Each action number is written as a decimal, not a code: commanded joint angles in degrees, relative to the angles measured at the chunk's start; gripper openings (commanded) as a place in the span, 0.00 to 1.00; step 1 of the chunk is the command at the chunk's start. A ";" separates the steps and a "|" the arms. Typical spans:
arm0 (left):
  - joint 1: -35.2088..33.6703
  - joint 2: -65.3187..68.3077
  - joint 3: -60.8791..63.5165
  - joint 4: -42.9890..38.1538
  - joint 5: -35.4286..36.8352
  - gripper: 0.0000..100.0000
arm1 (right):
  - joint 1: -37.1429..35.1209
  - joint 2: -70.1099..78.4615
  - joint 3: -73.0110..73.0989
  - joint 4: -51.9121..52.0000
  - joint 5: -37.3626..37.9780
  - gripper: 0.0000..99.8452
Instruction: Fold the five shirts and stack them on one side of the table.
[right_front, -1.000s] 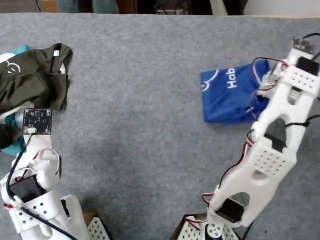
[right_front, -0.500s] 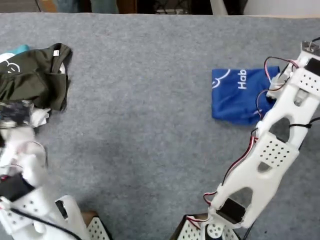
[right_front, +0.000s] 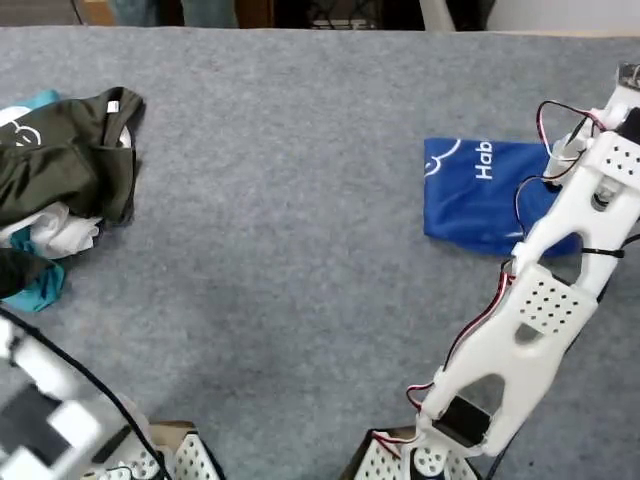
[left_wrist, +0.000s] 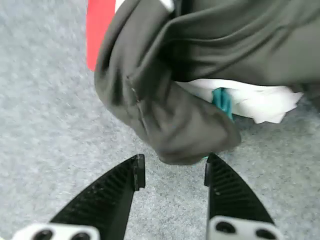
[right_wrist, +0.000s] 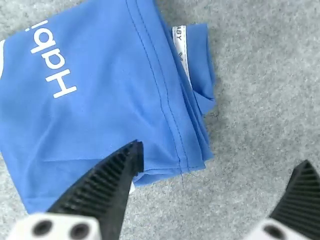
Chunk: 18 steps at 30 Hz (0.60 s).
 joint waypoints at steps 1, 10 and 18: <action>-0.66 7.12 -4.44 -2.29 0.62 0.19 | -2.64 -1.01 -2.24 0.53 0.00 0.44; 4.62 11.78 -5.05 -4.22 2.55 0.03 | -6.33 -2.68 -2.07 0.53 0.00 0.21; 17.27 -6.86 2.24 2.55 2.55 0.03 | -6.95 -10.42 -1.89 0.53 -0.09 0.10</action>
